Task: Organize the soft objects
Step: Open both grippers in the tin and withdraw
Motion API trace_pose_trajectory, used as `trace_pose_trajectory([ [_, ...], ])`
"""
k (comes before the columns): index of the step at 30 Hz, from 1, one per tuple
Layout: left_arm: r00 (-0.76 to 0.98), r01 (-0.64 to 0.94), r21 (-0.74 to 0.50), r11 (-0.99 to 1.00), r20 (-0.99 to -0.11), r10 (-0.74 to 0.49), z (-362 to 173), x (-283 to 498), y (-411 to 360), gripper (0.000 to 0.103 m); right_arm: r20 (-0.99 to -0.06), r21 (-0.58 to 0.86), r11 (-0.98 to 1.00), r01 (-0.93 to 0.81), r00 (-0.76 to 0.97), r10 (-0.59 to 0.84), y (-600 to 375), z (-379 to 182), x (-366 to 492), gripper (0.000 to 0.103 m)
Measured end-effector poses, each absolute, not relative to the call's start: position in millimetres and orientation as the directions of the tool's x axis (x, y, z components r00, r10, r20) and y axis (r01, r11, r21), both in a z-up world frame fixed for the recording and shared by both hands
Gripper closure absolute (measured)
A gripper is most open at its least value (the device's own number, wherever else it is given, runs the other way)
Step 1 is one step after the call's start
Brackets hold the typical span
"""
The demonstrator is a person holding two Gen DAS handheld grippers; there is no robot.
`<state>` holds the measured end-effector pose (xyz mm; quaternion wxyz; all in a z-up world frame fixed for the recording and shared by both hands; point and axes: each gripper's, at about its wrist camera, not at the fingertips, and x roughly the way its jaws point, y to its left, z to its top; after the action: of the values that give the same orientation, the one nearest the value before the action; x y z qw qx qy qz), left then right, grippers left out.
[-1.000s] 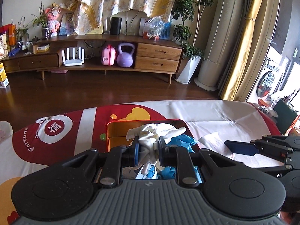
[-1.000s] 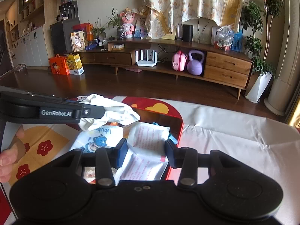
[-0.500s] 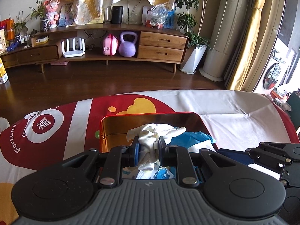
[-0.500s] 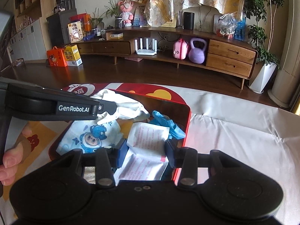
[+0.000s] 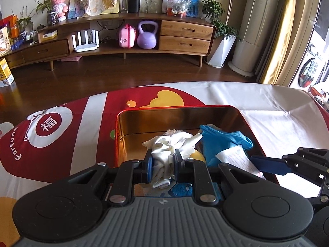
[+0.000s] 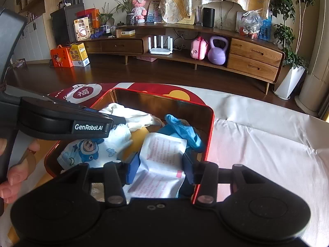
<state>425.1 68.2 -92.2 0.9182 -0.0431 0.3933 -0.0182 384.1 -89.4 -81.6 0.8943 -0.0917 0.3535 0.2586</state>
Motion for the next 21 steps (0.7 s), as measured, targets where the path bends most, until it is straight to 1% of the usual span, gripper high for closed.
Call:
trace_pose_trajectory([
  [3,0.692,0.001,-0.091,0.996,-0.719,-0.067,-90.6,422.2,66.3,0.084,-0.673,0.008,0.849,-0.528,0.625,0.395,-89.0,-79.4,382.3,0.055],
  [6,0.693,0.003,-0.076,0.997,-0.719,-0.057,-87.4,420.8,64.3,0.082,-0.665,0.011,0.849,-0.528,0.631,0.400,-90.4,-76.0,380.3,0.051],
  [13,0.702,-0.006,-0.067,0.998,-0.710,-0.044,-77.7,413.4,64.4,0.073,-0.644,0.022,0.853,-0.522,0.645,0.412,-97.7,-66.1,373.6,0.042],
  [15,0.709,-0.003,-0.067,0.998,-0.704,-0.045,-73.4,409.8,64.3,0.062,-0.635,0.032,0.853,-0.522,0.648,0.420,-101.3,-61.5,369.7,0.040],
  [16,0.713,0.001,-0.069,0.998,-0.700,-0.049,-70.7,408.3,63.5,0.040,-0.630,0.034,0.853,-0.520,0.651,0.422,-103.0,-58.9,367.6,0.040],
  [17,0.721,0.006,-0.069,0.998,-0.691,-0.052,-68.0,405.3,63.2,0.026,-0.626,0.034,0.855,-0.518,0.656,0.422,-105.0,-56.9,365.1,0.040],
  [21,0.735,0.014,-0.053,0.998,-0.676,-0.046,-56.2,395.3,58.3,0.026,-0.617,0.037,0.856,-0.516,0.662,0.426,-112.1,-47.2,354.8,0.038],
])
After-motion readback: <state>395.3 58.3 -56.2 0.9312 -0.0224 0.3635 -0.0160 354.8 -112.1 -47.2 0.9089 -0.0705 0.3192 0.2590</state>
